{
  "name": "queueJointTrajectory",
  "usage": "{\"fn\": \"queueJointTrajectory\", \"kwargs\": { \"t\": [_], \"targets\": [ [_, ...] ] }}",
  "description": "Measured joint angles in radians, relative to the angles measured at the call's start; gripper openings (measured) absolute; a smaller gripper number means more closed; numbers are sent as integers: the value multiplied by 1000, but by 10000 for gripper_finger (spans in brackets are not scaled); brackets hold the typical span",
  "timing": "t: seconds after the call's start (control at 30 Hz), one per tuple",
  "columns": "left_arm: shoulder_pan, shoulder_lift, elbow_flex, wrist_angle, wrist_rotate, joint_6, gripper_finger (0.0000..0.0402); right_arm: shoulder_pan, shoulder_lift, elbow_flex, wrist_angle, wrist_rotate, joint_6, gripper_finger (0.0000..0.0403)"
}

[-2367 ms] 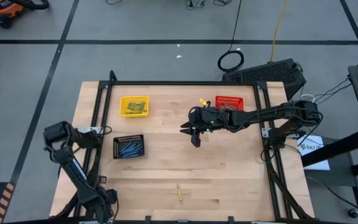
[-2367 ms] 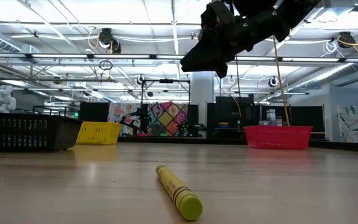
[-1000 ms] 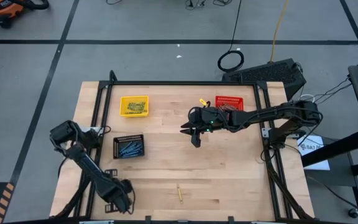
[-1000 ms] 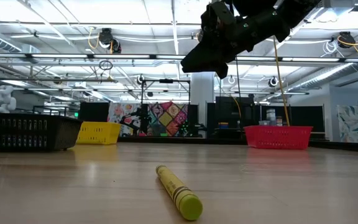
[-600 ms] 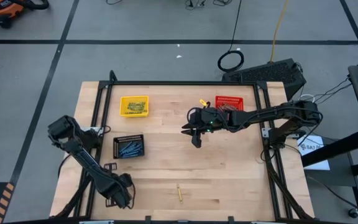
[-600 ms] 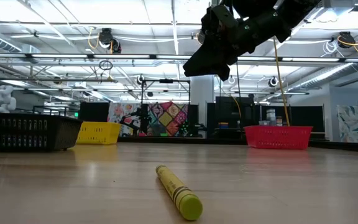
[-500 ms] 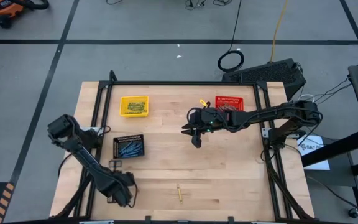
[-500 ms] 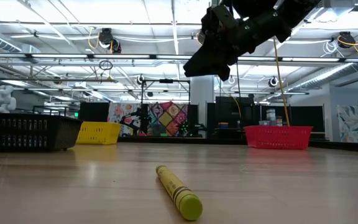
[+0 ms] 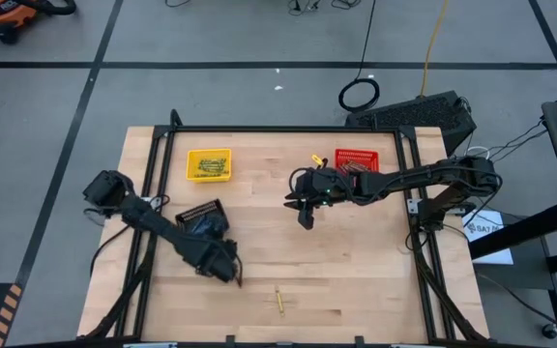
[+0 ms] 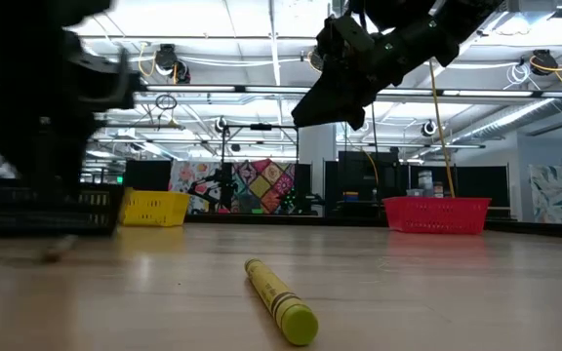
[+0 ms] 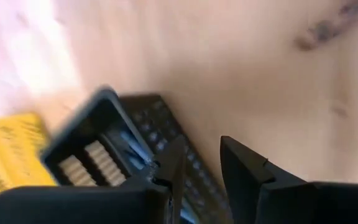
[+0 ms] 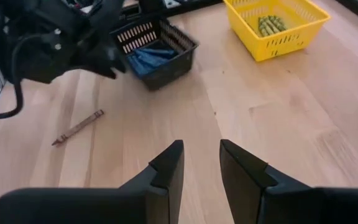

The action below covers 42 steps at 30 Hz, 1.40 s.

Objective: Sort crayons
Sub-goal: Put the brown crayon into the red bin

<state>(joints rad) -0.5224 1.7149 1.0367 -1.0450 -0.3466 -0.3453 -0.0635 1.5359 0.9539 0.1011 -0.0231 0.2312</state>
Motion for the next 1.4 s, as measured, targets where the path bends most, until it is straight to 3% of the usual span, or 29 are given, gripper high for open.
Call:
{"fn": "queueJointTrajectory", "kwargs": {
  "t": [0.33, 0.57, 0.63, 0.8, 0.97, 1.17, 1.4],
  "targets": [
    [47, 0, 55, 113, -132, 161, 95, -5, 0, 0, -97, 26, 159, 91],
    [67, -2, 131, 108, -248, 277, 95, -5, 0, 0, -80, 23, 143, 91],
    [81, -17, 138, 82, -280, 301, 95, -9, 0, 0, -47, 23, 66, 91],
    [163, -83, 140, 23, -307, 448, 95, -25, 0, 0, 51, 23, -2, 91],
    [291, -204, 140, 4, -348, 550, 95, -56, 0, 0, 2, 32, 182, 91],
    [377, -338, 140, -13, -335, 460, 95, -27, 0, 0, -135, 186, 196, 112],
    [385, -423, 140, -19, -335, 379, 95, 23, 0, 0, -228, 208, 375, 136]
  ]
}}
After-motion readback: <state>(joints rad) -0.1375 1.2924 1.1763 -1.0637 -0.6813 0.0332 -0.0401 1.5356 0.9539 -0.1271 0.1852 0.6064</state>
